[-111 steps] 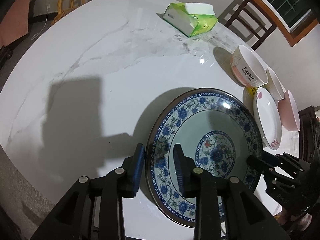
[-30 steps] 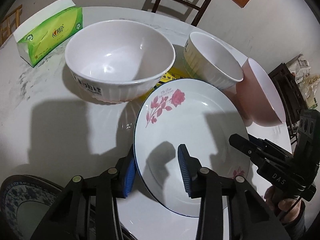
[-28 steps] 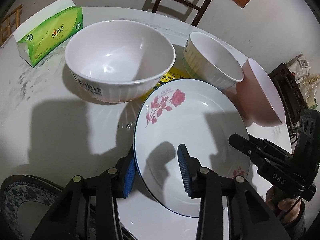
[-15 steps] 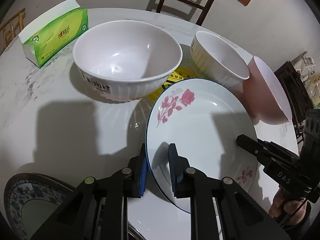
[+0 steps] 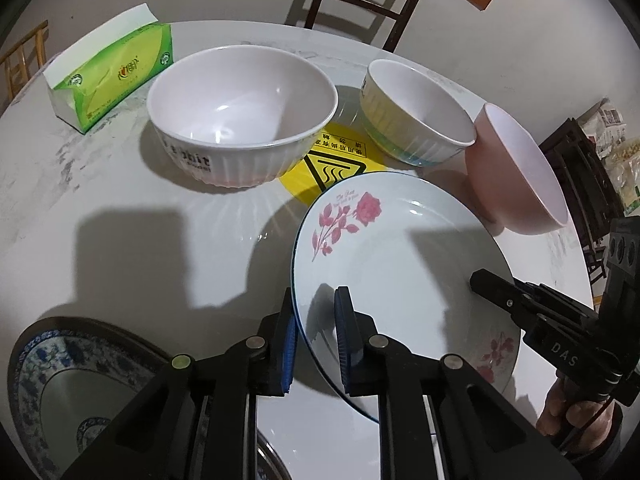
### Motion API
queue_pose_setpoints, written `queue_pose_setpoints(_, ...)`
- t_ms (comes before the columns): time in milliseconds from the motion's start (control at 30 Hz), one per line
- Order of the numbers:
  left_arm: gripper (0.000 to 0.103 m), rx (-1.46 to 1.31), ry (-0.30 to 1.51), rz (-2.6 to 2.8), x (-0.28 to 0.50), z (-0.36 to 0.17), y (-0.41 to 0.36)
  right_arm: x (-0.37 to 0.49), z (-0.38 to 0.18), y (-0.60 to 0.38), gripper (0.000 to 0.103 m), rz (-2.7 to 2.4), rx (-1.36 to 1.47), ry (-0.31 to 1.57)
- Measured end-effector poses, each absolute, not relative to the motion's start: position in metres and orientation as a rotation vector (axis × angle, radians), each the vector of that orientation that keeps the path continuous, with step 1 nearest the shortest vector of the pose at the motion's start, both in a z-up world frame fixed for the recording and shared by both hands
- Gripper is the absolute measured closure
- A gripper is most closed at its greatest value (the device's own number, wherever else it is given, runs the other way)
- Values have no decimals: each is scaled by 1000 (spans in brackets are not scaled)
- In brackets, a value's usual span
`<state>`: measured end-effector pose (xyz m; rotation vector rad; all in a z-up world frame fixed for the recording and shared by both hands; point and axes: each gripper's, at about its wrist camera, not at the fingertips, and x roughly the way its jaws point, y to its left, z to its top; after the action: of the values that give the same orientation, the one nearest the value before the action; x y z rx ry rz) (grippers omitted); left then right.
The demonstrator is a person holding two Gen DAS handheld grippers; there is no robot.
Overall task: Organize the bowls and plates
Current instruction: 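Lift the pink-flowered plate with both grippers and carry it over the blue-and-white plates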
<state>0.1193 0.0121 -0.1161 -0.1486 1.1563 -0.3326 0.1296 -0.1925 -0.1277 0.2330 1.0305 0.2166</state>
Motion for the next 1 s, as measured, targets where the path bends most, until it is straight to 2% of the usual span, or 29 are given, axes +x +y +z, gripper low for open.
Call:
queue_pose_setpoints(500,89,-178,1123,-314,97,-100,32,109,-107,-169,85,255,196,995)
queue_pose_setpoints(1000,89,-247,1082,-201,53,-82,104,93,-87,-96,85,387,143,977)
